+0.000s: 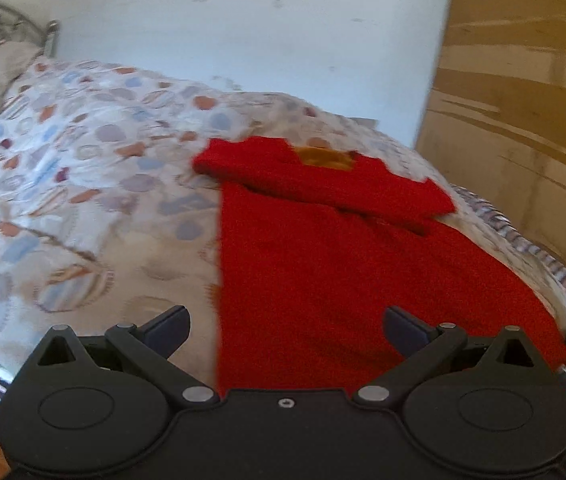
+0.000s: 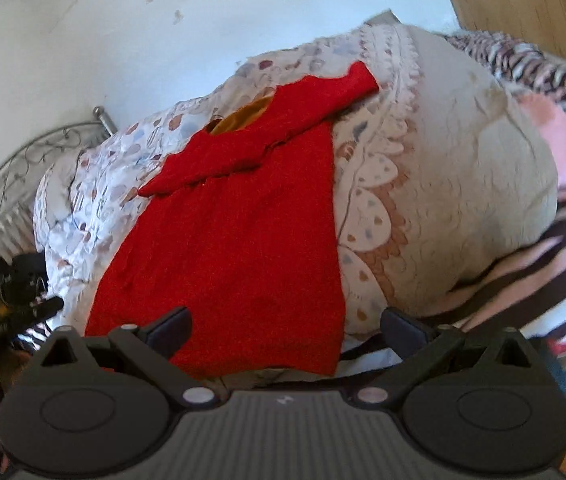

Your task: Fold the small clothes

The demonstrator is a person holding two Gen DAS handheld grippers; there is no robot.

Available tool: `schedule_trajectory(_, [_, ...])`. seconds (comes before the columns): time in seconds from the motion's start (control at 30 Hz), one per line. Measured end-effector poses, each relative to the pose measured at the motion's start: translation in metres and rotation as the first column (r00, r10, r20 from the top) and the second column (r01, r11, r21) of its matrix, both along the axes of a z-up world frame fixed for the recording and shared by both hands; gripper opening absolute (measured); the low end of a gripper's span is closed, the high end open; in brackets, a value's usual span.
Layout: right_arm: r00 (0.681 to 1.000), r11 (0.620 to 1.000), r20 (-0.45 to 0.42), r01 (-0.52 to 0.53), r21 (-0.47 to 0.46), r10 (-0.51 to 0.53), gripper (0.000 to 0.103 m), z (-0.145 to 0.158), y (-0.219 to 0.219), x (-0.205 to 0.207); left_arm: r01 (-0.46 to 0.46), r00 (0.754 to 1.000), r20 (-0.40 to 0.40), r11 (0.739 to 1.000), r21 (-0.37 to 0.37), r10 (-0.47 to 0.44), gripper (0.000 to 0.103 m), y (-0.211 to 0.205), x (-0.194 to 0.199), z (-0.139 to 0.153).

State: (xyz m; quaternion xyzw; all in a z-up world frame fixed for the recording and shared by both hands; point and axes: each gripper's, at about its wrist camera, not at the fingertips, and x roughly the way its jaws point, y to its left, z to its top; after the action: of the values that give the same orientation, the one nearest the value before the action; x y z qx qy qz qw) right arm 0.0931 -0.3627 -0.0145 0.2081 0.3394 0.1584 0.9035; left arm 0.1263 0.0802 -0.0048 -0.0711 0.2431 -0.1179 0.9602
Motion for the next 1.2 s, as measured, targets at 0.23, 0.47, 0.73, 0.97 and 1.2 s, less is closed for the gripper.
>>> schedule_trajectory(0.23, [0.998,0.996,-0.038,-0.037,0.076,0.04,0.017,0.0,0.005,0.002,0.134,0.987,0.071,0.985,0.107,-0.142,0.102,-0.036,-0.013,0.0])
schedule_trajectory(0.47, [0.99,0.983,0.086,-0.127,0.135,0.116,0.006,0.06,0.025,0.018,0.26,0.955,0.106,0.954,0.148,-0.277,0.102,-0.064,-0.016,0.006])
schedule_trajectory(0.73, [0.973,0.956,0.163,-0.199,0.216,0.166,0.006,0.132,0.07,0.074,0.298,0.922,0.172,0.921,0.251,-0.346,0.102,-0.108,-0.023,0.011])
schedule_trajectory(0.97, [0.969,0.942,0.182,-0.213,0.26,0.169,0.006,0.154,0.095,0.102,0.213,0.94,0.153,0.874,0.436,-0.306,0.102,-0.146,-0.017,-0.016])
schedule_trajectory(1.2, [0.968,0.937,0.195,-0.207,0.283,0.155,0.006,0.154,0.087,0.106,0.056,0.974,0.144,0.807,0.588,-0.173,0.096,-0.156,-0.005,-0.047])
